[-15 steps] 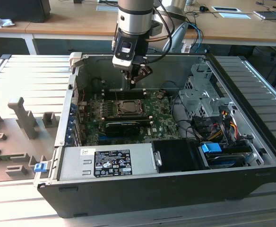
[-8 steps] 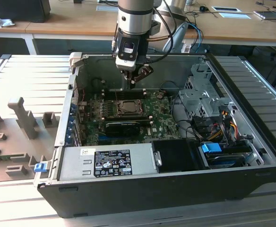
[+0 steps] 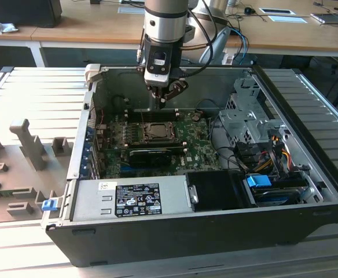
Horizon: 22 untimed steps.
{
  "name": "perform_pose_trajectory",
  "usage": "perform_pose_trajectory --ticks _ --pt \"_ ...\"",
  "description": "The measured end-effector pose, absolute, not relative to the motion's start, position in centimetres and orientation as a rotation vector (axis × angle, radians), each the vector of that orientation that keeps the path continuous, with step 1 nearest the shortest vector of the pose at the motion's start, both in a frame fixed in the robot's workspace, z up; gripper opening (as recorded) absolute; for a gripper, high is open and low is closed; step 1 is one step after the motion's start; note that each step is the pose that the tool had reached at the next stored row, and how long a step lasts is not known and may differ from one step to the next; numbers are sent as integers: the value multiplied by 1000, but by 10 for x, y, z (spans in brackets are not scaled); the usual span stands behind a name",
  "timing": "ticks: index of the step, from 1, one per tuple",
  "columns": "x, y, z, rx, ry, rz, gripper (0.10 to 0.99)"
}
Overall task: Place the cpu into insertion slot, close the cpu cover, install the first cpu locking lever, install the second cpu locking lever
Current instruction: 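Install the first cpu locking lever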
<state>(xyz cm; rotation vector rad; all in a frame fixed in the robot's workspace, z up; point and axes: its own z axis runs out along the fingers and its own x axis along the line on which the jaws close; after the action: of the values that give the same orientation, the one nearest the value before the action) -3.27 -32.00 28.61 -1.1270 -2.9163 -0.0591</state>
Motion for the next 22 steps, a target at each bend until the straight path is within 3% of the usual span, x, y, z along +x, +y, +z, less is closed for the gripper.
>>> perform_pose_trajectory --ticks 22 --pt "-33 -320 286 -853 -3005 -57 106"
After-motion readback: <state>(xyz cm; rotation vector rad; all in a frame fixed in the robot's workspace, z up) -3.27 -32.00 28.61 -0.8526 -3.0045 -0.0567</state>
